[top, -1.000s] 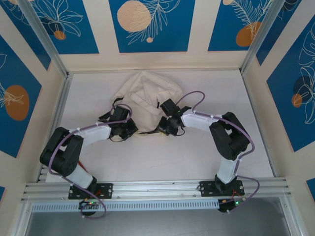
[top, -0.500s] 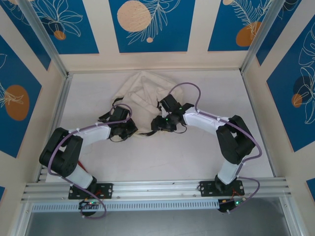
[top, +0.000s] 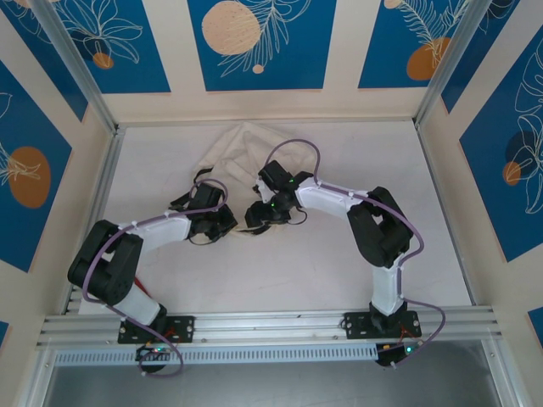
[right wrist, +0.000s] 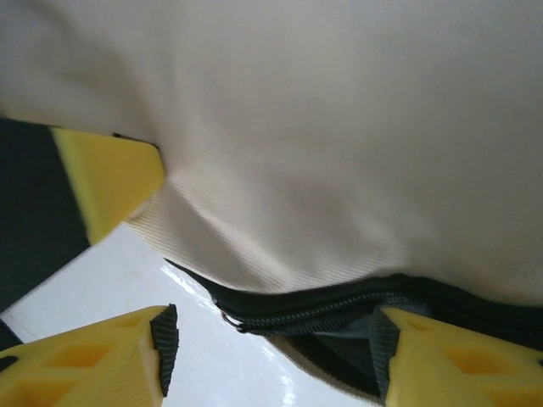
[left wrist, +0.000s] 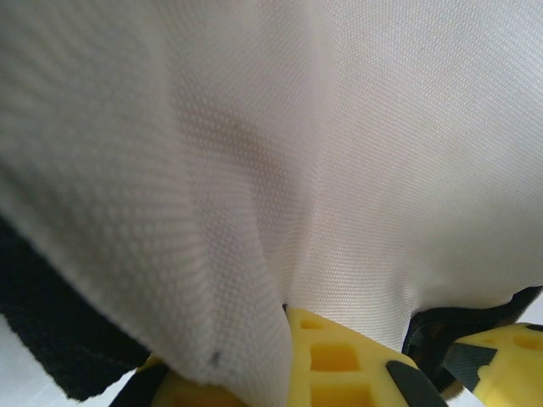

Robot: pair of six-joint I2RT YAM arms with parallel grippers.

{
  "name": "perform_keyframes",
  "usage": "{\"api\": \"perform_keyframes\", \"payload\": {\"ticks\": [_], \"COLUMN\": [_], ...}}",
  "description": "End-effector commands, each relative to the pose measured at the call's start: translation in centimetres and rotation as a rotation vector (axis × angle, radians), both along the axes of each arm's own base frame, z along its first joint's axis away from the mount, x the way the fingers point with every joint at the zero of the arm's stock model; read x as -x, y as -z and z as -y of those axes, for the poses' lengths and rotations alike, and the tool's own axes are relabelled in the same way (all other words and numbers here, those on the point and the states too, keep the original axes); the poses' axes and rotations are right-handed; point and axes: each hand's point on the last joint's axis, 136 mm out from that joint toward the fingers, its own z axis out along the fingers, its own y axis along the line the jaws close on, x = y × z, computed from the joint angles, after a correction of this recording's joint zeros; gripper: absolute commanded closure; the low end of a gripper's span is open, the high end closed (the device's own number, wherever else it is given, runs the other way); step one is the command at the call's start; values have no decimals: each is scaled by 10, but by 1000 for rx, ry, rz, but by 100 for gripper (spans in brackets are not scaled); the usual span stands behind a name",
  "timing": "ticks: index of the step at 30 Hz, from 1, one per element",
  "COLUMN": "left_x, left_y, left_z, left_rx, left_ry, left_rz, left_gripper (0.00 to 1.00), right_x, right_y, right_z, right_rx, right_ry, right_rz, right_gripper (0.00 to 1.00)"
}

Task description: Pack books, pencil case, and school supplies into a backpack

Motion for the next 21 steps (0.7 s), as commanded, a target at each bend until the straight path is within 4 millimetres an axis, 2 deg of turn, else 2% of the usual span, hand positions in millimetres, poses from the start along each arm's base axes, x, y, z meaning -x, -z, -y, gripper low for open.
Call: {"api": "perform_keyframes", "payload": {"ticks": [1, 5, 12, 17, 21], "left_x": [5, 4, 4, 5, 5], "left_y": [0, 1, 1, 2, 3], "left_z": [-6, -5, -4, -4, -4], "left_rx": [-35, -34, -29, -33, -33], "left_ry": [2, 3, 7, 6, 8], "left_rz": [-4, -5, -6, -9, -12], "left_gripper": [100, 100, 100, 100, 100], "right_x": [13, 25, 22, 28, 34], "right_y": [13, 17, 33, 26, 21], "right_z": [10, 11, 10, -3, -6], "right_rx": [24, 6, 26, -60, -102], "right_ry": [-26, -59, -64, -113, -155], "right_rz": [-53, -82, -79, -77, -70], "right_gripper": [32, 25, 24, 33, 40]}}
